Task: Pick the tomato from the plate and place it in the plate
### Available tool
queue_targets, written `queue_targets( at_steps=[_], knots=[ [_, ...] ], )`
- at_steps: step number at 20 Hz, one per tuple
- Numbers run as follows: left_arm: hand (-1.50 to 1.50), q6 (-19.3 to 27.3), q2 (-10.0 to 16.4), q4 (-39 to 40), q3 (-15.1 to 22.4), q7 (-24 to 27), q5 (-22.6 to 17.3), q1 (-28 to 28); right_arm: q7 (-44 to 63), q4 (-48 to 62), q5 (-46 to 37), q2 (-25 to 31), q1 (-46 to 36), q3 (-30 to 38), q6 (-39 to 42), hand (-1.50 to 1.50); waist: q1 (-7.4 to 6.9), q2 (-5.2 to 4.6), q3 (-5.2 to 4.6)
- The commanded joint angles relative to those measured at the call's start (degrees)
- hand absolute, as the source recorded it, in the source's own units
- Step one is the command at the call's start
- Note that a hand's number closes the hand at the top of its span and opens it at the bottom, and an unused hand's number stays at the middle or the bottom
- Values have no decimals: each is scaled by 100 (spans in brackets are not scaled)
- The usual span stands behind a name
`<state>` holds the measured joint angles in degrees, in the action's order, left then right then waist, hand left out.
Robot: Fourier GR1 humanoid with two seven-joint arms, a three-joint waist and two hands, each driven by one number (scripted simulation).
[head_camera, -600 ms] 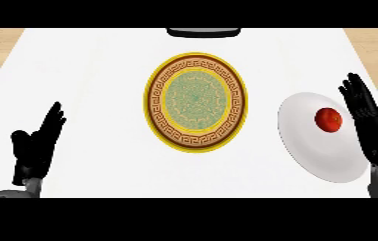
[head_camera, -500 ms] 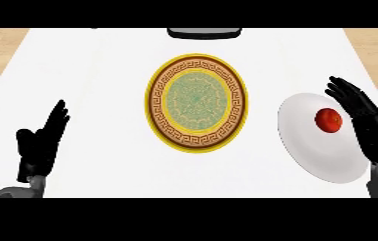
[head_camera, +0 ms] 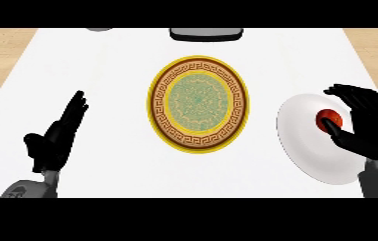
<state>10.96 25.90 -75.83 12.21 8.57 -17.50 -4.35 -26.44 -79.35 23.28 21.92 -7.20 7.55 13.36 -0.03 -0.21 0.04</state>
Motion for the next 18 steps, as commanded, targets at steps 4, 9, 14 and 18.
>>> queue_targets(
  at_steps=[4,9,14,18],
  knots=[
    [0,-240,-90,-144,-41,21,77,-21,-2509,1251,-378,-388,437,247,937,-150,-18,14,4],
    [0,-473,-193,230,-212,374,232,105,-2721,1766,-352,106,582,885,840,-150,12,18,-3],
    [0,-645,-83,514,-548,195,100,-319,-2485,2294,-999,815,285,880,447,-150,16,7,-5],
    [0,-565,-153,136,-347,72,230,-92,-2434,2076,-1659,1401,786,629,372,-150,23,17,-5]
  ],
)
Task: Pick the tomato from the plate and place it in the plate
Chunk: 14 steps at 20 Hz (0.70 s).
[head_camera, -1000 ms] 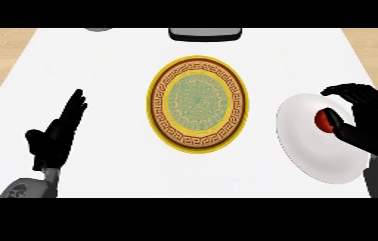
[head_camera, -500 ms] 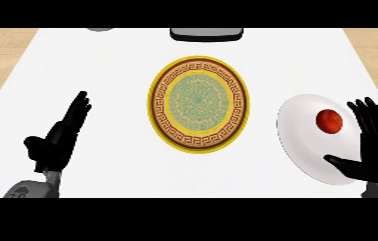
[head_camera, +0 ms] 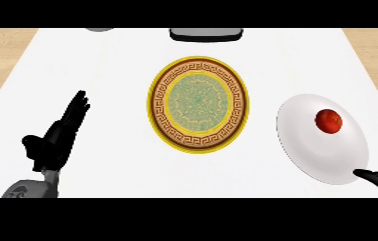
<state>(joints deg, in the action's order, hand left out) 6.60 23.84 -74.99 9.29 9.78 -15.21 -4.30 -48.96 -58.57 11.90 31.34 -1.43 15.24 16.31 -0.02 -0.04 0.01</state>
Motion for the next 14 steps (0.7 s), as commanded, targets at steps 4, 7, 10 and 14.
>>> queue_targets(
  at_steps=[4,7,10,14],
  knots=[
    [0,61,-51,-369,23,-257,66,19,65,369,-1251,901,-72,-517,-85,-150,-88,-5,7],
    [0,82,-189,-397,-29,-266,177,135,353,138,-1260,886,137,-515,85,-150,-5,9,-1],
    [0,-319,-108,-43,-285,210,139,228,692,214,-1519,745,-115,-709,66,-150,-6,4,-4],
    [0,-298,-265,68,-345,-112,306,-30,914,611,-1808,893,-504,-597,44,-150,-2,1,-2]
  ],
)
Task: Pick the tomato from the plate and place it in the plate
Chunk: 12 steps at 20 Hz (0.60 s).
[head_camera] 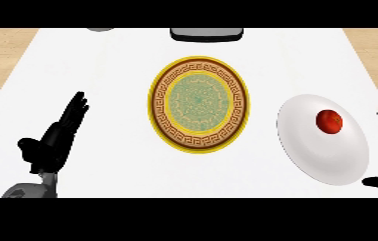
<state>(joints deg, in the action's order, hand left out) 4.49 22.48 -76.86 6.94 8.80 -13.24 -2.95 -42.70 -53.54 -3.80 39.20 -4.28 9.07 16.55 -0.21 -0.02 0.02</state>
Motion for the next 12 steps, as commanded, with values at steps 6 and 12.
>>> queue_targets(
  at_steps=[6,12],
  knots=[
    [0,-133,-104,-360,-189,-261,225,48,427,731,-955,-21,-669,-179,-360,-150,-34,-3,2],
    [0,-135,-362,-466,-327,-314,494,233,534,820,-1302,-426,-942,-308,-340,-150,-15,4,0]
  ],
)
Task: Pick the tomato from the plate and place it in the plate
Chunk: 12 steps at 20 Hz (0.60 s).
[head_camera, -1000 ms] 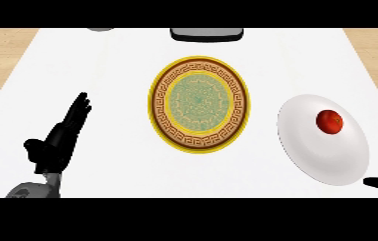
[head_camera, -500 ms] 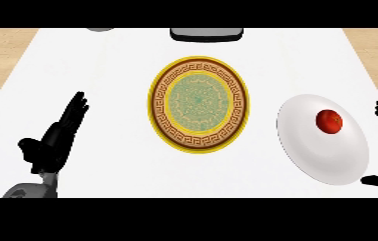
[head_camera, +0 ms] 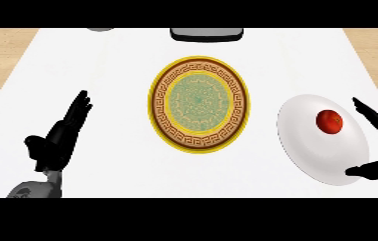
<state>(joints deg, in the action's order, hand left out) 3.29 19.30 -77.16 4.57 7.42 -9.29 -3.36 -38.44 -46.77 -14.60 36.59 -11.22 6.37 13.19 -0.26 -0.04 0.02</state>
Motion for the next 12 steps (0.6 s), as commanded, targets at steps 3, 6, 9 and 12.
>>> queue_targets(
  at_steps=[3,6,9,12],
  knots=[
    [0,-106,-271,-148,-109,-123,295,86,-240,759,-476,-272,-473,61,-204,-150,-3,0,1],
    [0,-277,-29,-219,-345,-354,79,-19,-161,1039,-833,-526,-607,-111,-862,-150,-23,-3,3],
    [0,-311,-373,382,-319,323,348,-52,-40,1581,-924,-541,-1138,-19,-733,-150,-17,-10,1],
    [0,-348,-442,-30,-321,63,419,186,-210,1879,-994,-584,-1250,73,-849,-150,-15,-4,1]
  ],
)
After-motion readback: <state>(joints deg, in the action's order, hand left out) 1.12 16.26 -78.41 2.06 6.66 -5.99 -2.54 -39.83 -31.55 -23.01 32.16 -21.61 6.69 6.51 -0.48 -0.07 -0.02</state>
